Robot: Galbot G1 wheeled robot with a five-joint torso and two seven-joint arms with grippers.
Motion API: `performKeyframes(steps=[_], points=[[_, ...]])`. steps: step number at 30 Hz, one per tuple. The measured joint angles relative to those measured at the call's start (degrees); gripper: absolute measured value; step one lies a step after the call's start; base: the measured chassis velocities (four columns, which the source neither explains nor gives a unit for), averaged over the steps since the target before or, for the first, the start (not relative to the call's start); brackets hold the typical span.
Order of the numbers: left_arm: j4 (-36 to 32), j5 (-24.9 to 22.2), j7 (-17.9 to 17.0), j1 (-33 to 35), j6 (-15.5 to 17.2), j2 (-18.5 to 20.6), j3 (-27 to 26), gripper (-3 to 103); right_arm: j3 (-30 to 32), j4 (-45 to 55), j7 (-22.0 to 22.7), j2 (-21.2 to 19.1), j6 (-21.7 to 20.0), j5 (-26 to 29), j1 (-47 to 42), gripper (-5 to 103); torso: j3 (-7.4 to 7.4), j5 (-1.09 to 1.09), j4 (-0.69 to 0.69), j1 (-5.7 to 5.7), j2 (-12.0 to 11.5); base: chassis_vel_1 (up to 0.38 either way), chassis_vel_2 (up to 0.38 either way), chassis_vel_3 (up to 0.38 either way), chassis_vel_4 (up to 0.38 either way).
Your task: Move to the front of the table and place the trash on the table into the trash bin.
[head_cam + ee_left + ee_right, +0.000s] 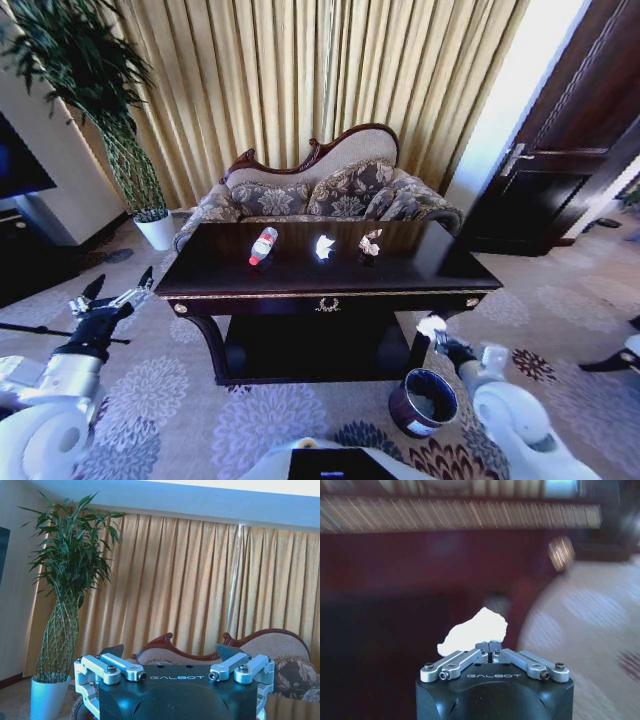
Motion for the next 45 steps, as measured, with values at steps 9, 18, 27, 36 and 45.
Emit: performKeyframes(steps=[9,18,27,36,45], points=[[0.65,-0.48,0.18,-0.10,0.08,0.35,0.16,100,-1.55,-21.37,-0.10,-0.37,4.81,-7.86,6.12,0,0.00,0.00,0.00,-0.01,0.00,0.000,0.000,0.000,0.000],[0.75,-0.43,0.69,0.15,0.04,-0.06,0.72,100,-5.32,-27.34,2.99,1.26,4.63,-7.33,12.13,0,0.00,-0.01,0.01,0.00,0.00,0.000,0.000,0.000,0.000],[0.84,-0.78,0.74,0.63,-0.25,0.11,-0.27,100,-7.28,-31.27,4.38,3.16,4.42,-10.59,14.57,25,0.00,0.00,0.00,0.00,0.00,0.000,0.000,0.000,0.000],[1.25,-0.79,0.78,0.26,-0.27,0.18,0.24,100,-6.76,-31.12,4.51,2.82,4.46,-10.74,14.16,57,-0.01,-0.01,0.00,0.00,0.01,0.000,0.000,0.000,0.000],[1.22,-0.79,0.84,0.22,-0.24,0.35,0.14,100,-5.37,-29.50,4.42,2.99,4.46,-9.42,12.81,84,-0.01,-0.01,0.00,0.00,0.01,0.000,0.000,0.000,0.000]])
